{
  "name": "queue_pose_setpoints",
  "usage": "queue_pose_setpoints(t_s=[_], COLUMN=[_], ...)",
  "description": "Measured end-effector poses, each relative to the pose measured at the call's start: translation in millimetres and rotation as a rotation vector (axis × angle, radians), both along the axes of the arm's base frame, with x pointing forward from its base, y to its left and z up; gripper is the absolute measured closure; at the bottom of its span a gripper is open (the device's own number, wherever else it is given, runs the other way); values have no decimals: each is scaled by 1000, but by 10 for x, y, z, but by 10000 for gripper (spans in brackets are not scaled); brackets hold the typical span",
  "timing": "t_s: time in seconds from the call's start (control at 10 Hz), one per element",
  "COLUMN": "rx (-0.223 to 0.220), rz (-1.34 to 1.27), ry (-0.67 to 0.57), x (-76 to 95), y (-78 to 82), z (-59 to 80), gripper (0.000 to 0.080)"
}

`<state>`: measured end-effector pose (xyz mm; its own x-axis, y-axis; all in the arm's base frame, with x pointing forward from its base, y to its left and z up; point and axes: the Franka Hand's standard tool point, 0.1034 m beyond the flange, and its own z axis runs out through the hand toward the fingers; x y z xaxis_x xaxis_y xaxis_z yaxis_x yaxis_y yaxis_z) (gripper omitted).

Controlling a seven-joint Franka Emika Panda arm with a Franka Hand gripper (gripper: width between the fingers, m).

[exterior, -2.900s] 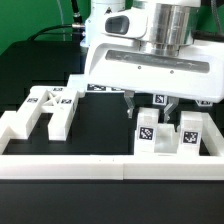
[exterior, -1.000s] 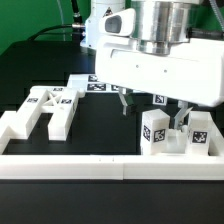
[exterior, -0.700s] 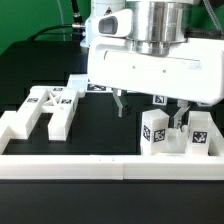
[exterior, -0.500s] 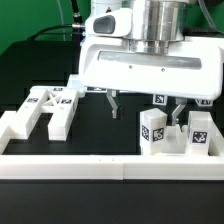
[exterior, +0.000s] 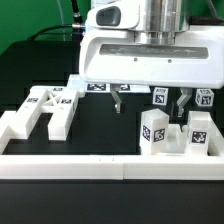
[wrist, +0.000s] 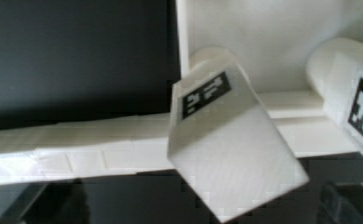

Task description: Assemble chair

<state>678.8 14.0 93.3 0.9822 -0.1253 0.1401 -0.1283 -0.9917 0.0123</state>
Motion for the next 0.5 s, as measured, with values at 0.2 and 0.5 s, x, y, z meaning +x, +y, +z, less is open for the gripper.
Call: queue_pose_setpoints(t_s=[0.2,0.5], rx=[1,82], rz=[-8,-90], ry=[0,10], x=[-1,-25], y=[-9,13], z=[-4,75], gripper=[151,151])
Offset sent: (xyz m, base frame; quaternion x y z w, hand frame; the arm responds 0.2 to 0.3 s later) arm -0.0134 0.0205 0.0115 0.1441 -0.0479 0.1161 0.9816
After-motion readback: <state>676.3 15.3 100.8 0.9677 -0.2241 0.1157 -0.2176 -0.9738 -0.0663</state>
